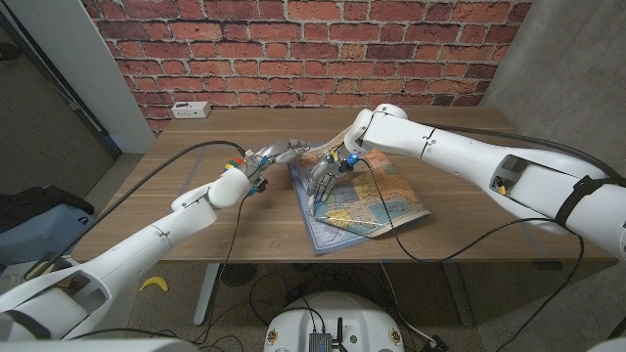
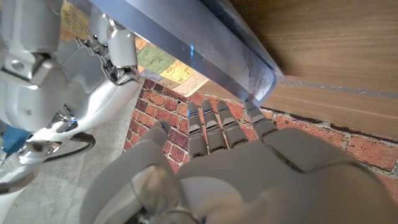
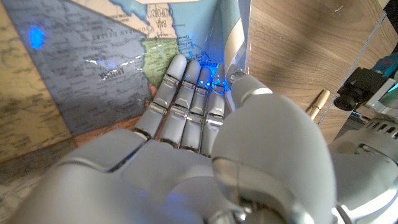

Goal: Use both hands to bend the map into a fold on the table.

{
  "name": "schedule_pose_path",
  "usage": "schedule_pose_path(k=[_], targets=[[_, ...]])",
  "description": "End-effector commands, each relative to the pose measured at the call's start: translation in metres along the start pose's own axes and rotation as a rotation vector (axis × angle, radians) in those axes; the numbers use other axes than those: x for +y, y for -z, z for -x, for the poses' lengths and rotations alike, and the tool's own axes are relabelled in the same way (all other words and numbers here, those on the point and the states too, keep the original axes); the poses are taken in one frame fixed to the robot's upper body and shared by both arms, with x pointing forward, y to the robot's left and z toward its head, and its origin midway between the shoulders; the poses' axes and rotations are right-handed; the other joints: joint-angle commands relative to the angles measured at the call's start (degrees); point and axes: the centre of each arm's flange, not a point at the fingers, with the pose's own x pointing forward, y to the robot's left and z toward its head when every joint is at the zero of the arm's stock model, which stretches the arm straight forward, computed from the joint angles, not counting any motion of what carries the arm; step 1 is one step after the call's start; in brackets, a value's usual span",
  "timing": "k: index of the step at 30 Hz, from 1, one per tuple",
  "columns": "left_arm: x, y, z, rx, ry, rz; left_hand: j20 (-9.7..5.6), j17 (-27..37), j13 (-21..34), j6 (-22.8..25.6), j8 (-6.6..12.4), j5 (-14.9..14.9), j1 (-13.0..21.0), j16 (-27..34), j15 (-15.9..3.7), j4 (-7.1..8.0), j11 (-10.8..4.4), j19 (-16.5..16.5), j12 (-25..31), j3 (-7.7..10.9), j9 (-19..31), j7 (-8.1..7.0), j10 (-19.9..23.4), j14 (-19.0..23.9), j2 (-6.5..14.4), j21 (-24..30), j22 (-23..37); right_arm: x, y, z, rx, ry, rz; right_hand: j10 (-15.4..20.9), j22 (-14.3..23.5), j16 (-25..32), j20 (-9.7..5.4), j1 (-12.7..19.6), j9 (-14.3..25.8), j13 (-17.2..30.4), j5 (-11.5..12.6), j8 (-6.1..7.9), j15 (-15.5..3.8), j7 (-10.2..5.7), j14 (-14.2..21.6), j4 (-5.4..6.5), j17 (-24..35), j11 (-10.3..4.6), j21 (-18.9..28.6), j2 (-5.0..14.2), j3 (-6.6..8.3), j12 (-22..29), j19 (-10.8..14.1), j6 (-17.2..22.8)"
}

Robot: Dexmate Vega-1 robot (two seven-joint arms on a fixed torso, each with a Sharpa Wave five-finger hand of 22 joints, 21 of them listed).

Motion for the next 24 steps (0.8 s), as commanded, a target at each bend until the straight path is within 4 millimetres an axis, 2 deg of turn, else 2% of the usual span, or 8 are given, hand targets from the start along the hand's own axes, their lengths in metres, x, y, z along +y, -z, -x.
schedule_pose_path(k=[1, 5, 9, 12, 14, 15, 17, 24], targets=[[-0.002, -0.006, -0.006, 0.122, 0.127, -0.075, 0.0, -0.1, -0.1, 1.4, 0.28, 0.3, -1.3, 0.4, 0.08, 1.13, -0.04, 1.1, 0.5, 0.15, 0.2, 0.45, 1.7, 1.6, -0.2, 0.5, 0.2, 0.002, -0.004, -0.008, 0.003, 0.015, 0.033, 0.1, 0.1, -0.3, -0.07, 0.4, 0.1, 0.0, -0.3, 0.37, -0.06, -0.32, -0.1, 0.0, 0.0, -0.24, 0.4, 0.38, -0.28, -0.2, -0.3, 0.3], [-0.002, -0.007, -0.007, 0.149, 0.137, -0.096, 0.06, -0.1, -0.2, 1.9, 0.22, 0.3, -2.0, 0.4, 0.31, 1.61, 0.05, 1.8, 0.6, -0.02, 0.2, 0.58, 2.3, 2.2, -0.8, 0.8, 0.2, 0.002, -0.006, -0.01, -0.008, 0.038, 0.035, 0.4, 0.1, -0.3, -0.07, 0.5, 0.0, -0.1, -0.4, 0.4, -0.06, -0.27, 0.1, -0.03, -0.1, -0.23, 0.5, 0.38, -0.27, -0.3, -0.2, 0.4], [-0.001, -0.009, -0.005, 0.151, 0.121, -0.112, 3.48, -0.3, -0.4, 4.0, 0.19, 0.1, -2.9, 0.2, 0.97, 1.85, 0.83, 4.7, 0.5, 0.4, 0.2, 1.94, 3.6, 3.6, -1.5, 1.7, 0.0, 0.002, -0.008, -0.014, -0.014, 0.071, 0.042, 0.7, 0.1, -0.2, -0.24, 0.5, -0.2, -0.2, -0.6, 0.42, -0.37, -0.29, 0.5, -0.01, -0.1, -0.39, 0.7, 0.4, -0.33, -0.3, -0.1, 0.5], [-0.001, -0.011, -0.001, 0.119, 0.068, -0.129, 4.42, -0.4, -0.4, 4.2, 0.07, 0.0, -2.5, -0.2, 1.21, 1.18, 0.78, 5.4, -0.2, 0.95, 0.3, 2.37, 2.4, 3.5, -1.8, 1.8, -0.1, 0.0, -0.009, -0.016, -0.013, 0.091, 0.046, 1.2, 0.1, -0.2, -0.28, 0.6, -0.3, -0.2, -0.7, 0.44, -0.53, -0.25, 0.7, -0.06, -0.2, -0.62, 0.8, 0.35, -0.31, -0.2, 0.0, 0.6], [-0.001, -0.015, 0.003, 0.081, 0.024, -0.154, 3.3, -0.4, -0.3, -0.7, -1.69, -0.3, -1.4, -1.0, 0.6, -1.37, 0.73, 1.2, -1.8, 1.88, 0.8, -0.49, -1.8, 0.8, -3.5, -0.5, -0.3, -0.001, -0.009, -0.017, -0.007, 0.102, 0.048, 1.4, 0.1, -0.3, -0.27, 0.7, -0.3, -0.3, -0.8, 0.46, -0.55, -0.21, 0.8, -0.14, -0.3, -0.52, 0.9, 0.25, -0.28, -0.2, 0.0, 0.6], [0.0, -0.017, 0.005, 0.057, -0.008, -0.169, 2.41, -0.2, -0.3, -7.2, -2.48, -0.4, -1.5, -0.9, 0.67, -2.99, 0.16, -1.4, -2.2, 1.97, 0.7, -3.77, -5.3, -2.3, -4.5, -1.8, -0.2, -0.002, -0.009, -0.018, -0.005, 0.104, 0.047, 1.5, 0.1, -0.3, -0.27, 0.7, -0.4, -0.3, -0.8, 0.46, -0.53, -0.19, 0.8, -0.14, -0.3, -0.46, 0.9, 0.26, -0.28, -0.2, 0.1, 0.6], [0.001, -0.022, 0.01, 0.0, -0.069, -0.19, 2.09, -0.2, -0.3, -11.7, -2.33, -0.5, -1.3, -1.1, 0.69, -4.97, -0.7, -3.5, -2.4, 1.8, 0.5, -6.16, -8.7, -4.9, -5.9, -2.8, -0.2, -0.003, -0.008, -0.02, 0.0, 0.106, 0.049, 1.7, 0.1, -0.4, -0.28, 0.8, -0.4, -0.3, -0.8, 0.57, -0.59, 0.01, 0.8, -0.2, -0.4, -0.5, 1.0, 0.19, -0.23, -0.3, 0.1, 0.9], [0.005, -0.026, 0.019, -0.126, -0.175, -0.151, 2.47, -0.2, -0.3, -15.1, -2.3, -0.5, -1.4, -1.2, 0.89, -6.57, -1.13, -4.3, -2.4, 1.33, 0.3, -7.83, -11.8, -8.1, -7.1, -3.1, -0.2, -0.003, -0.005, -0.022, 0.014, 0.105, 0.047, 2.0, 0.1, -0.4, -0.29, 0.9, -0.6, -0.4, -1.0, 0.56, -0.65, 0.13, 1.0, -0.22, -0.5, -0.55, 1.2, 0.16, -0.24, -0.3, 0.1, 1.0]])
